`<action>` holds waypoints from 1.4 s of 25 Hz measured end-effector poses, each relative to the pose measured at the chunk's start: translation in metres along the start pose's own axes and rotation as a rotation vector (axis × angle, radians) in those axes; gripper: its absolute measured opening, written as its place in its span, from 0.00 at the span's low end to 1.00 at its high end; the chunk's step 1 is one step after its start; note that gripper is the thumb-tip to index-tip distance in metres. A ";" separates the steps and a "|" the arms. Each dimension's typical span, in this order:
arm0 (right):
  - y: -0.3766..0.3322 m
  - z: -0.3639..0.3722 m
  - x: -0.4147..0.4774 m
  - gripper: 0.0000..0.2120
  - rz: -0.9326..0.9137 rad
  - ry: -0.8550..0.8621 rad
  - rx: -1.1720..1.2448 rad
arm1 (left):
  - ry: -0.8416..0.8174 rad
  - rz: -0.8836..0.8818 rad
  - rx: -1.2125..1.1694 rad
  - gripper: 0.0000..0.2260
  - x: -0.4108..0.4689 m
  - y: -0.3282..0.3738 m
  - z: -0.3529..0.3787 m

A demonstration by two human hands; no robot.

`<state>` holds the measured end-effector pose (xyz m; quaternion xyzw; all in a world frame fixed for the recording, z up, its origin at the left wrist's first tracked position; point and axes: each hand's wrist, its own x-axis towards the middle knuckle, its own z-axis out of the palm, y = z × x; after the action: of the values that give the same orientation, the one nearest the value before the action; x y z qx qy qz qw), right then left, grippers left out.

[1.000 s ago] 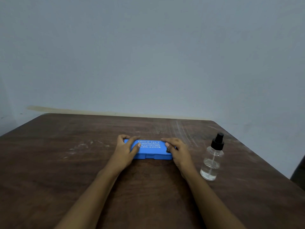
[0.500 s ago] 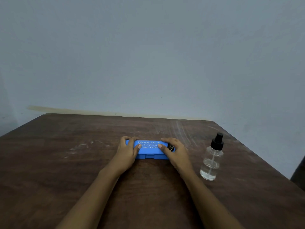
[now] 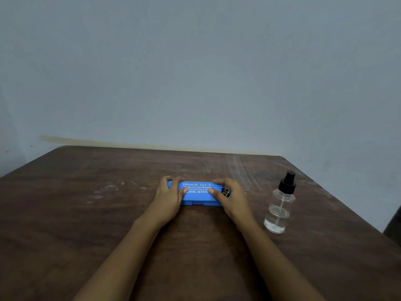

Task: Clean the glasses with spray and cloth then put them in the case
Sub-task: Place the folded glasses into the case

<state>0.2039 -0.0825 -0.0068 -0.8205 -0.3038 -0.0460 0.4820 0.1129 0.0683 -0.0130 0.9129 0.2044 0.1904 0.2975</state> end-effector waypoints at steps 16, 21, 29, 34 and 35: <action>-0.015 -0.009 -0.025 0.19 0.182 0.122 0.017 | 0.249 -0.092 -0.058 0.24 -0.033 0.005 -0.010; -0.022 -0.018 -0.041 0.19 0.214 0.115 0.062 | 0.247 -0.075 -0.057 0.24 -0.050 0.010 -0.014; -0.022 -0.026 -0.061 0.18 0.224 0.156 0.062 | 0.207 -0.029 -0.044 0.25 -0.073 0.018 -0.017; -0.023 -0.029 -0.070 0.18 0.225 0.159 0.088 | 0.195 -0.031 -0.027 0.25 -0.082 0.020 -0.017; -0.022 -0.029 -0.071 0.18 0.218 0.157 0.073 | 0.195 -0.036 -0.022 0.25 -0.083 0.019 -0.017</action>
<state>0.1402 -0.1313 -0.0005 -0.8244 -0.1755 -0.0464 0.5360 0.0396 0.0215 -0.0072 0.8830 0.2465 0.2751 0.2896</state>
